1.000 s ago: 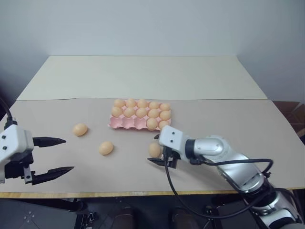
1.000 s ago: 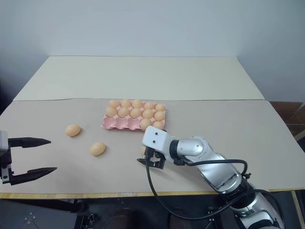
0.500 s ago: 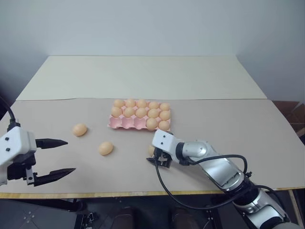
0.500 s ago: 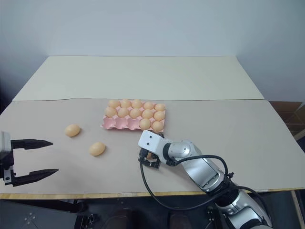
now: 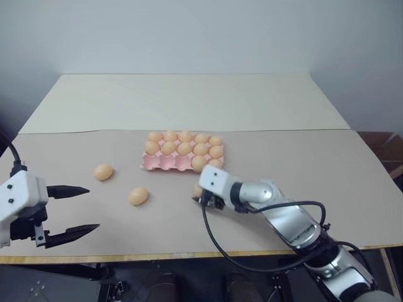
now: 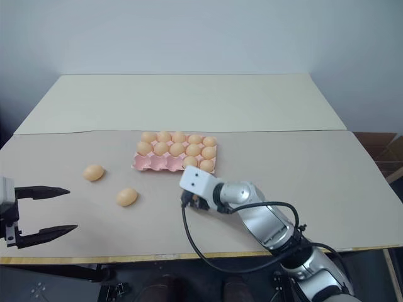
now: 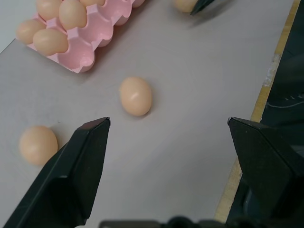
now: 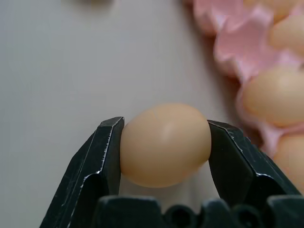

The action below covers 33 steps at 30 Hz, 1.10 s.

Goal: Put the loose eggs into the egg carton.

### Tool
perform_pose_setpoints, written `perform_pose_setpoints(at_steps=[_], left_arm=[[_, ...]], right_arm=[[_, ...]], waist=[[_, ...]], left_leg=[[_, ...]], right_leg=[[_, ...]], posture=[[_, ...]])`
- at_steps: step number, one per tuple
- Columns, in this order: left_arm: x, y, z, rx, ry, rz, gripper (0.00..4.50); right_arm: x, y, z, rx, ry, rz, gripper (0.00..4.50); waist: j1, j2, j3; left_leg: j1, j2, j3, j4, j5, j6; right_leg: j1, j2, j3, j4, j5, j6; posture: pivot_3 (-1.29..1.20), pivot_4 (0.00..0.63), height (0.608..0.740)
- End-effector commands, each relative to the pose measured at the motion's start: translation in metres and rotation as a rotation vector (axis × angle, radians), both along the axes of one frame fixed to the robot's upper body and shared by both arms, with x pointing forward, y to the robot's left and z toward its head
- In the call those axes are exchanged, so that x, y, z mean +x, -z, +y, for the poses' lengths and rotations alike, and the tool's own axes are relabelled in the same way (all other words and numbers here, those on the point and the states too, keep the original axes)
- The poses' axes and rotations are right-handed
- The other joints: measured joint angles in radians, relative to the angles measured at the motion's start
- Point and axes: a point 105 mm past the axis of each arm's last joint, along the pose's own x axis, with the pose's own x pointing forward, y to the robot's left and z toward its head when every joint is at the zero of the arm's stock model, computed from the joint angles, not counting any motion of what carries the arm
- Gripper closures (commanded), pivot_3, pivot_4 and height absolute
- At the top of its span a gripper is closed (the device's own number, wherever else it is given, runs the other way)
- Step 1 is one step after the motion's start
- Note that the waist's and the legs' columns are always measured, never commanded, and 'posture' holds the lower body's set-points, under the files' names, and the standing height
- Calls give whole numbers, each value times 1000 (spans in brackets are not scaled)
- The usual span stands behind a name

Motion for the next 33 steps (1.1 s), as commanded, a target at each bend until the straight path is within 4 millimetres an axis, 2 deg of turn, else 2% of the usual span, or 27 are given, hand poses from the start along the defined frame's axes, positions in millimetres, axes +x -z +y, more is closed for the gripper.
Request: perform_pose_setpoints(at_steps=[1, 3, 6, 12, 15, 18, 22, 28, 31, 33], left_arm=[[0, -5, 3, 24, -6, -25, 200], [0, -5, 2, 26, -4, -23, 200], [0, -6, 1, 24, -3, -26, 200], [-3, -6, 1, 24, -9, -26, 200], [-6, -4, 1, 22, -13, -23, 200], [-7, -3, 1, 21, -18, -23, 200], [-7, -3, 0, 19, -17, -23, 200], [-6, -2, 1, 17, -18, -24, 200], [-6, 0, 1, 14, -20, -21, 200], [-7, 2, 3, 2, -28, -17, 200]], right_arm=[[21, -42, 7, 88, 46, -171, 1960], [33, -51, 16, 110, 58, -217, 1960], [49, -54, 30, 115, 66, -258, 1960], [59, -47, 46, 105, 33, -300, 1960], [62, -43, 49, 103, 28, -312, 1105], [63, -38, 50, 96, 19, -319, 56], [62, -41, 51, 98, 12, -339, 21], [54, -55, 38, 120, 18, -358, 21], [41, -62, 21, 134, 7, -315, 21], [26, -64, 2, 163, -28, -194, 21]], waist=[[-2, 0, 0], [-6, 0, 0], [-12, 0, 0], [-18, 0, 0], [-21, 0, 0], [-21, 0, 0], [-21, 0, 0], [-20, 0, 0], [-16, 0, 0], [-14, 0, 0]], left_leg=[[0, 0, 0, 0, 0, 0], [0, 0, 0, 0, 0, 0], [0, 0, 0, -1, 0, 0], [-1, 0, 0, -1, 0, 0], [-1, 0, 0, -1, 0, 0], [-1, 0, 0, -1, 0, 0], [-1, 0, -1, -1, 0, 0], [-1, 0, -1, -2, 0, -1], [-2, 0, -1, -2, 0, -1], [-1, 0, -1, -1, 0, -1]], right_leg=[[0, 0, 0, 0, 0, 0], [0, 0, 0, 0, 0, 0], [0, -1, 0, -1, 0, 0], [-1, -1, -1, 0, 0, 0], [-1, -1, 0, 0, 0, 0], [-1, -1, 0, 0, 0, 0], [-1, -1, 0, 0, 0, 0], [-1, -1, 0, 0, 0, 0], [-1, -2, -1, -1, 0, 0], [0, -2, -1, -1, 0, 0]], posture=[[0, 150, 740], [0, 150, 740], [0, 150, 740], [0, 150, 740], [0, 150, 740], [0, 150, 740], [0, 150, 740], [0, 150, 740], [0, 150, 740], [0, 150, 740]])
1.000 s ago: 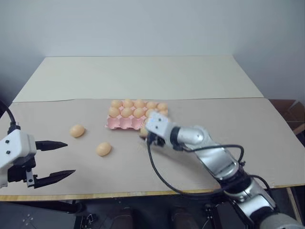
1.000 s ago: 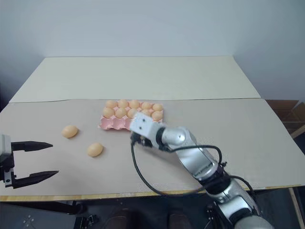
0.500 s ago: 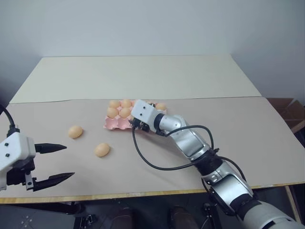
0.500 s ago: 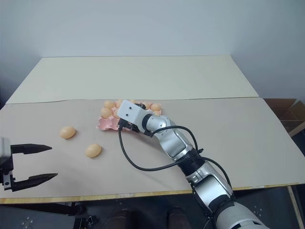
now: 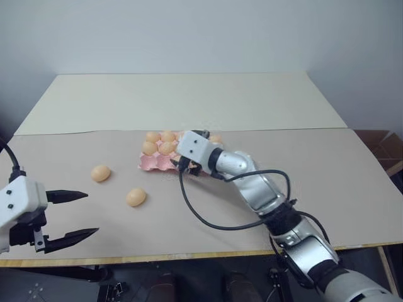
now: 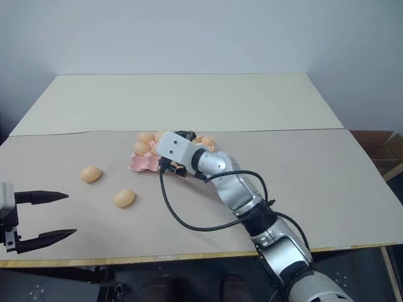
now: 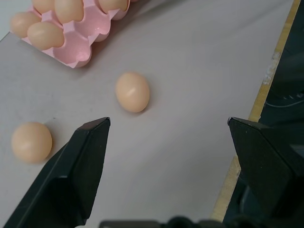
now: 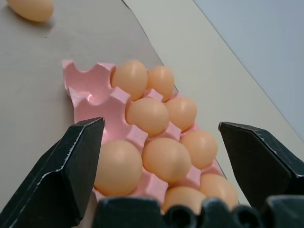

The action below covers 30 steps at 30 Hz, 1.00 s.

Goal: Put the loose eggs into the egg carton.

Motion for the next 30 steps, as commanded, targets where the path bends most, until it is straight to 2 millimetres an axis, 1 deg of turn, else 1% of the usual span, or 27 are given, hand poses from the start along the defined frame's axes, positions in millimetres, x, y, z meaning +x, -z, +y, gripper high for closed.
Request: perform_pose_setpoints(at_steps=[1, 2, 6, 8, 12, 14, 19, 23, 27, 30], left_arm=[[-3, -3, 2, 2, -5, -28, 200], [-4, -2, 3, -6, -9, -23, 200], [-6, 5, 9, -43, -33, -19, 200], [-7, 12, 14, -49, -50, -15, 200], [-6, 22, 22, -59, -80, -34, 200], [-3, 22, 24, -73, -93, -64, 200], [5, 24, 23, -93, -92, -115, 200], [17, 28, 12, -137, -70, -145, 200], [27, 39, -4, -171, -49, -119, 200], [36, 49, -13, -154, -44, -109, 200]], right_arm=[[-27, -21, -26, 69, -80, 123, 21], [-40, -19, -38, 38, -139, 149, 21], [-81, -10, -73, -91, -295, 231, 21], [-95, -5, -88, -144, -335, 269, 21], [-110, -2, -109, -201, -352, 308, 21], [-113, -3, -118, -220, -334, 316, 21], [-112, -3, -127, -221, -275, 310, 21], [-110, -3, -130, -198, -223, 308, 21], [-107, -5, -131, -174, -171, 296, 21], [-104, -5, -131, -170, -143, 288, 21]], waist=[[2, 0, 0], [3, 0, 0], [6, 0, 0], [5, 0, 0], [-2, 0, 0], [0, 0, 0], [11, -1, 0], [20, -1, 0], [25, -1, 0], [27, -1, 0]], left_leg=[[0, 0, 0, 0, 0, 0], [0, 0, 0, 0, 0, 0], [0, 0, -1, 0, 0, 0], [1, 0, -1, 0, 0, 0], [3, 1, 0, 0, 0, 0], [3, 1, 0, 0, 0, 0], [2, 0, 0, 0, 0, 0], [2, 0, 0, 1, 0, 0], [2, 0, 0, 1, 0, 0], [2, 0, 0, 1, 0, 0]], right_leg=[[0, 0, 0, 0, 0, 0], [1, 0, 0, -1, 0, 0], [2, 0, -2, -2, 0, 0], [2, 0, -2, -2, 0, 0], [3, 1, -1, -1, 0, -1], [4, 1, -1, -1, 0, -1], [4, 1, -1, -2, 0, 0], [3, 1, 0, -2, 0, 0], [3, 0, 0, -2, 0, 0], [3, 1, 0, -2, 0, 0]], posture=[[0, 150, 740], [0, 150, 740], [0, 150, 740], [0, 150, 740], [0, 150, 740], [0, 150, 740], [0, 150, 740], [0, 150, 740], [0, 150, 740], [0, 150, 740]])
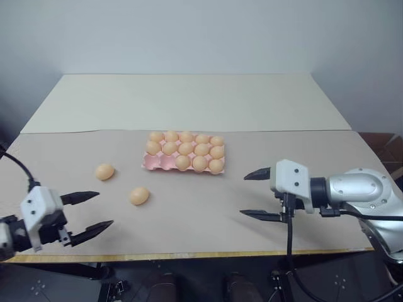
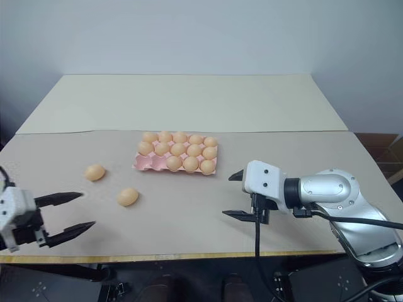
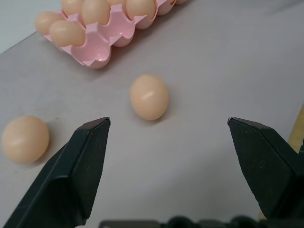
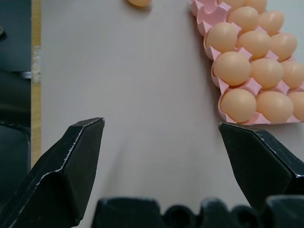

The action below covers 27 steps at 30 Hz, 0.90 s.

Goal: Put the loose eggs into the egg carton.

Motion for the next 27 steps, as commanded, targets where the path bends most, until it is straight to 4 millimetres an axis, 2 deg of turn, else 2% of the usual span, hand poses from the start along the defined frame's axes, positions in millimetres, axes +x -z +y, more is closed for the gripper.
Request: perform_pose_setpoints(at_steps=[1, 11, 20, 27], left_arm=[[10, 6, -11, 43, 11, -13, 200], [46, 24, -43, -9, -49, -128, 200], [70, 34, -53, -24, -35, -57, 200], [75, 41, -46, 17, -82, 16, 200]], right_arm=[[0, -11, 0, 9, 26, -53, 21], [-4, -9, -4, -18, 62, -45, 21], [0, -9, -8, -26, 104, -48, 21], [0, -7, -11, -28, 137, -41, 21]], waist=[[0, 0, 0], [2, 0, 0], [2, 0, 0], [1, 0, 0]], left_leg=[[0, 0, 0, 0, 0, 0], [-1, -1, -1, 1, 0, 0], [-1, -1, -1, 1, 0, 0], [-1, -1, -1, 1, 0, 0]], right_leg=[[0, 0, 0, 0, 0, 0], [0, 0, 0, 0, 0, 0], [0, 0, 0, 1, 0, 0], [0, 0, 0, 1, 0, 1]], posture=[[0, 150, 740], [0, 150, 740], [0, 150, 740], [0, 150, 740]])
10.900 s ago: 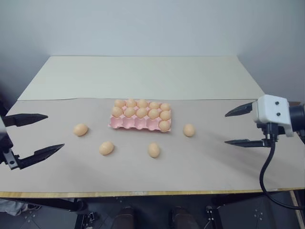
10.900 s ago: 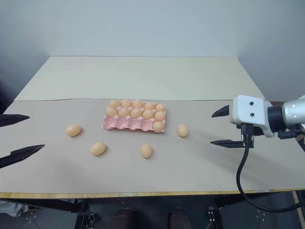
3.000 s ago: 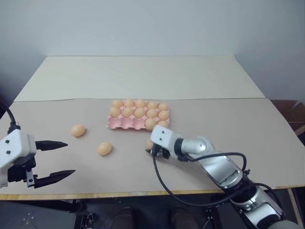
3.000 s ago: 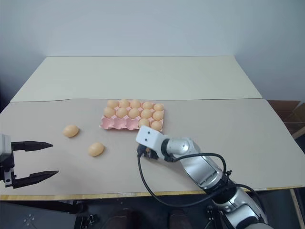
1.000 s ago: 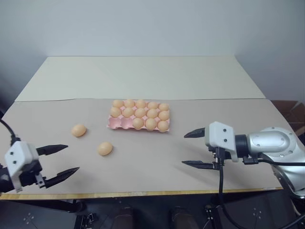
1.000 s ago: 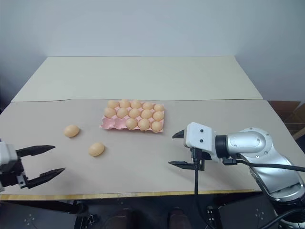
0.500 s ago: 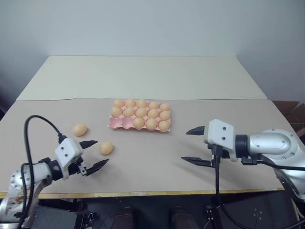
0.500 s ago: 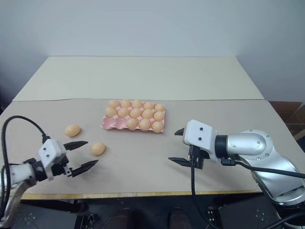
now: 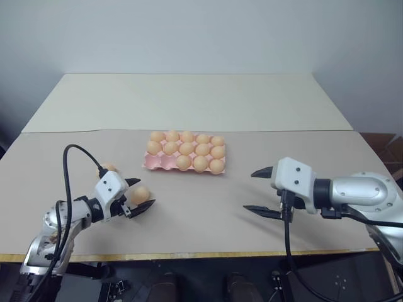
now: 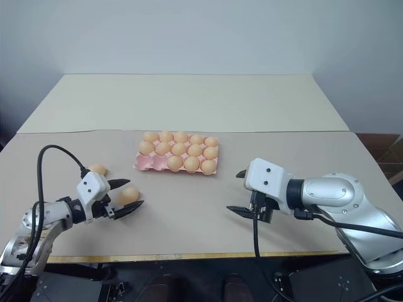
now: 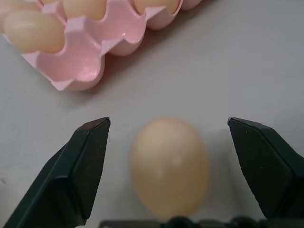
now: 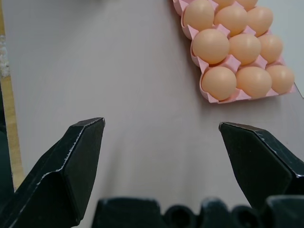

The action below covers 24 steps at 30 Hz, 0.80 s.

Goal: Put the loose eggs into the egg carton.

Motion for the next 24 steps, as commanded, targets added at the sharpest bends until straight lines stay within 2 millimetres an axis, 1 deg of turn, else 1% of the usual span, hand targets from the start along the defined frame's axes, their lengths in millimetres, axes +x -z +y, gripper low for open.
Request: perform_pose_setpoints(at_steps=[1, 2, 5, 6, 7, 9, 11, 12, 17, 20, 22, 24], left_arm=[[-2, -4, 2, 26, 1, 17, 200], [-5, -4, 1, 25, 12, 23, 200], [-9, -2, 1, 30, 20, 52, 784], [-9, -2, 2, 29, 16, 54, 1154], [-8, -2, 2, 32, 5, 50, 1420], [-6, -2, 3, 34, -5, 45, 2181], [-4, -1, 2, 44, -13, 41, 2779], [-3, 0, 2, 55, -13, 33, 2901], [0, -9, -5, 39, 5, -24, 2901], [-1, -18, -9, -3, 38, -80, 2901], [1, -34, -18, -77, 68, -133, 2901], [8, -51, -28, -133, 85, -201, 2901]], right_arm=[[-2, -10, -1, -2, 12, -45, 21], [-2, -10, -1, -1, 15, -44, 21], [0, -9, -2, 2, 34, -47, 0], [1, -9, -2, 3, 39, -48, 0], [2, -9, -2, 4, 42, -49, 0], [3, -10, -1, 7, 45, -50, 0], [3, -9, 0, 10, 47, -52, 0], [3, -9, 0, 12, 48, -51, 0], [6, -9, 0, 13, 62, -61, 0], [8, -11, -1, 14, 72, -76, 0], [11, -12, -1, 21, 86, -88, 0], [12, -13, 0, 26, 94, -97, 0]], waist=[[0, 0, 0], [0, 0, 0], [0, 0, 0], [1, 0, 0], [1, 0, 0], [1, 0, 0], [1, 0, 0], [1, 0, 0], [1, 0, 0], [1, 0, 0], [1, 0, 0], [6, 0, 0]], left_leg=[[0, 0, 0, 0, 0, 0], [0, 0, 0, 0, 0, 0], [0, 0, 0, 0, 0, 0], [0, 0, 0, 0, 0, 0], [0, 0, 0, 0, 0, 0], [0, 0, 0, 0, 0, 0], [0, 0, 0, 0, 0, 0], [0, 0, 0, 0, 0, 0], [0, 0, 0, 0, 0, 0], [0, 0, 0, 0, 0, 0], [0, 0, 0, 0, 0, 0], [0, 0, 0, 1, 0, 0]], right_leg=[[0, 0, 0, 0, 0, 0], [0, 0, 0, 0, 0, 0], [0, 0, 0, 0, 0, 0], [0, 0, 0, 0, 0, 0], [0, 0, 0, 0, 0, 0], [0, 0, 0, 0, 0, 0], [0, 0, 0, 0, 0, 0], [0, 0, 0, 0, 0, 0], [0, 0, 0, 0, 0, 0], [0, 0, 0, 0, 0, 0], [0, 0, 0, 0, 0, 0], [0, 0, 0, 0, 0, 0]], posture=[[0, 150, 740], [0, 150, 740], [0, 150, 740], [0, 150, 740], [0, 150, 740], [0, 150, 740], [0, 150, 740], [0, 150, 740], [0, 150, 740], [0, 150, 740], [0, 150, 740], [0, 150, 740]])
